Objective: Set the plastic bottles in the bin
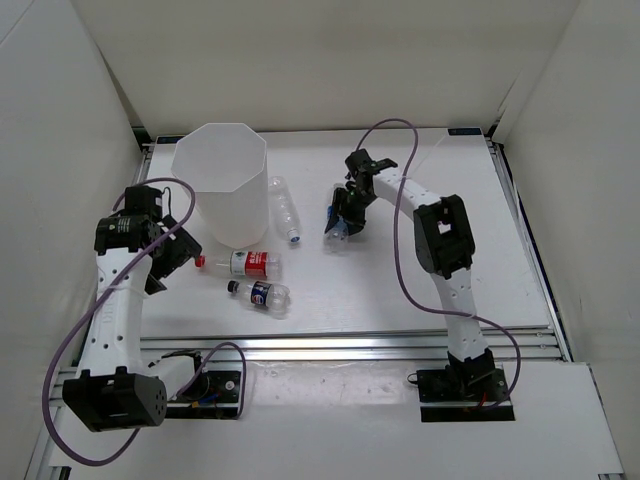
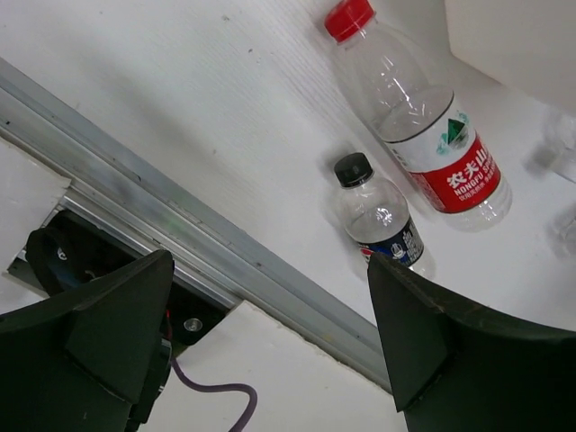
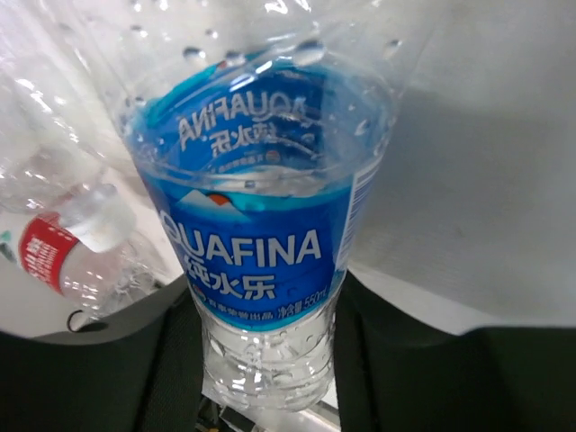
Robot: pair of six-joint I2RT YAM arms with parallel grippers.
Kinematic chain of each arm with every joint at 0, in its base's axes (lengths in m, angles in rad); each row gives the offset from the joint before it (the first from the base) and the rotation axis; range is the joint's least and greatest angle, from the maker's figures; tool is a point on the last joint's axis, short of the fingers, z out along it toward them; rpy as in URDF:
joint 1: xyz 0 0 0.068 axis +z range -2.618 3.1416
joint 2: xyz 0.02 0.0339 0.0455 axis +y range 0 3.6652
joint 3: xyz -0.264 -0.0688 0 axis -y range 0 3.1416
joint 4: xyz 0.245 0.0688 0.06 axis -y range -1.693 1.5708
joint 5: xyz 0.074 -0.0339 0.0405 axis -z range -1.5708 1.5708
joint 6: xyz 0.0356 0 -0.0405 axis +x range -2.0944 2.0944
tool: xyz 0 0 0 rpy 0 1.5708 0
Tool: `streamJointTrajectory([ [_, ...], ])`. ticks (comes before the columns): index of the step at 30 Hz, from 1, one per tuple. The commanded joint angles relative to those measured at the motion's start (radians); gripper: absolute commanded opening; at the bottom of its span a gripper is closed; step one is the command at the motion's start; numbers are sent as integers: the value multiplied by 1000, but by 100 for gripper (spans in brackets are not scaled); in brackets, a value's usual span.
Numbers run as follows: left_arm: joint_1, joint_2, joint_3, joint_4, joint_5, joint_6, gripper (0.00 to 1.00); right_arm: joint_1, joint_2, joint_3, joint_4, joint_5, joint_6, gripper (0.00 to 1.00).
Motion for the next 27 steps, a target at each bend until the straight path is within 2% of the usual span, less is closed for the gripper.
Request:
streamJointTrajectory([
  [1,-3,-9,37,-72,63,21,100,2,-107,-72,-8,85,-36,30],
  [4,-3,-8,80,-72,84,21,100,2,-321,-73,-8,94,-5,28],
  [8,-12,-8,75,-72,71,3,100,26,-454,62,118,44,94,28],
  [9,-12,-18,55,-72,84,3,100,50,-454,114,145,44,105,28],
  [10,-12,-18,55,-72,94,3,100,66,-418,254,165,44,105,28],
  [14,-12,-38,8,-72,146,-8,100,141,-243,602,266,35,105,28],
  [15,-12,-38,-2,-72,158,-8,100,167,-242,574,398,35,125,28],
  [17,-12,-38,-29,-72,189,4,100,187,-242,497,540,79,138,28],
  [18,-12,-47,-29,-72,198,16,100,196,-216,545,598,120,138,28],
  [20,-12,-47,-38,-72,207,27,100,227,-120,646,619,134,121,28],
  [23,-12,-47,-8,-72,218,49,100,268,-150,560,743,199,50,32],
  [27,-12,-47,-8,-72,227,58,100,304,-142,601,742,208,-136,44],
])
